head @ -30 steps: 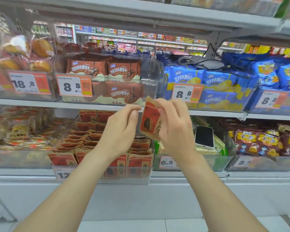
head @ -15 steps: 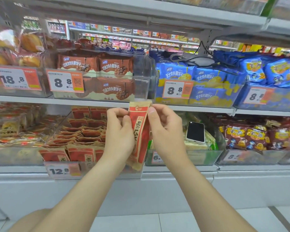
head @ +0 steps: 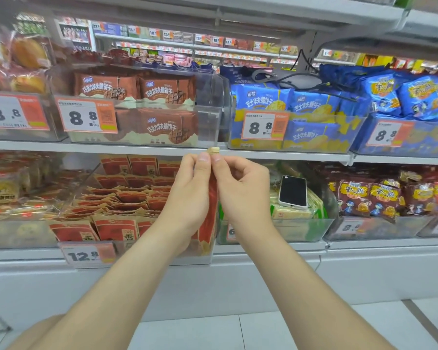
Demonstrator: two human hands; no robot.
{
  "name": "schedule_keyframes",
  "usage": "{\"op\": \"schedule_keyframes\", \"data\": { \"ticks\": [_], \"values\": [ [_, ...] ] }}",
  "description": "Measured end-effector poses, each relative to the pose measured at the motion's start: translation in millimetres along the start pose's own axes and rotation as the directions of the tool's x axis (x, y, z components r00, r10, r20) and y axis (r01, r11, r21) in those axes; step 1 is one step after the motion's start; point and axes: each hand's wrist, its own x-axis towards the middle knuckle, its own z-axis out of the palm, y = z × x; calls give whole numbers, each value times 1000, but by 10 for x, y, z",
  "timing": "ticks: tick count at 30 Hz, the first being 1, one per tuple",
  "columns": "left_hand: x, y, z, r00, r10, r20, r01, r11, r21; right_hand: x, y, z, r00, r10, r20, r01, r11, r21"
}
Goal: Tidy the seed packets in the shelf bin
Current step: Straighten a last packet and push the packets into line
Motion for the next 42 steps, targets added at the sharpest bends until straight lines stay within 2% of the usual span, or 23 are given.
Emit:
{"op": "schedule_keyframes", "data": {
  "ticks": [4, 7, 13, 19, 24, 28, 32, 34, 36, 39, 41, 42],
  "values": [
    [-4, -7, -40, 1000, 5, 11, -5, 999, 39, 8, -11, -10, 1000, 9, -15, -10, 998, -54],
    [9, 7, -56, 999, -21, 29, 21, 1000, 7, -7, -14, -6, 1000, 17, -15, -18, 996, -83],
    [-29, 59, -1, 997, -27, 70, 28, 1000, -9, -7, 37, 8, 991, 117, -66, -121, 991, -56],
    [-78, 70, 65, 997, -60, 39, 59, 998, 10, -8, -53, -129, 991, 131, -6, -131, 991, -21],
    [-68, 28, -9, 994, -110, -5, 109, 993, -34, -34, -214, -227, 958, 215, 187, -227, 973, 45],
    [-36, 21, -92, 985, -160, -71, 152, 982, -111, -63, -189, -214, 904, 251, 346, -245, 968, -63],
    [13, 113, -161, 959, -258, -118, 210, 926, -315, -36, -165, -276, 780, 337, 527, -273, 941, -197],
    [46, 114, -199, 953, -281, -116, 220, 899, -378, -34, -140, -292, 723, 376, 580, -330, 925, -189],
    [67, 107, -228, 957, -279, -75, 235, 902, -363, -28, -106, -273, 748, 365, 554, -340, 928, -152],
    [37, 110, -260, 972, -232, 26, 232, 948, -216, -4, -103, -238, 865, 347, 363, -344, 936, -76],
    [8, 83, -287, 967, -238, 88, 248, 959, -137, 10, -98, -239, 911, 331, 245, -316, 944, -99],
    [-1, 60, -302, 965, -239, 104, 250, 963, -101, 15, -81, -242, 923, 309, 230, -286, 949, -130]
  ]
}}
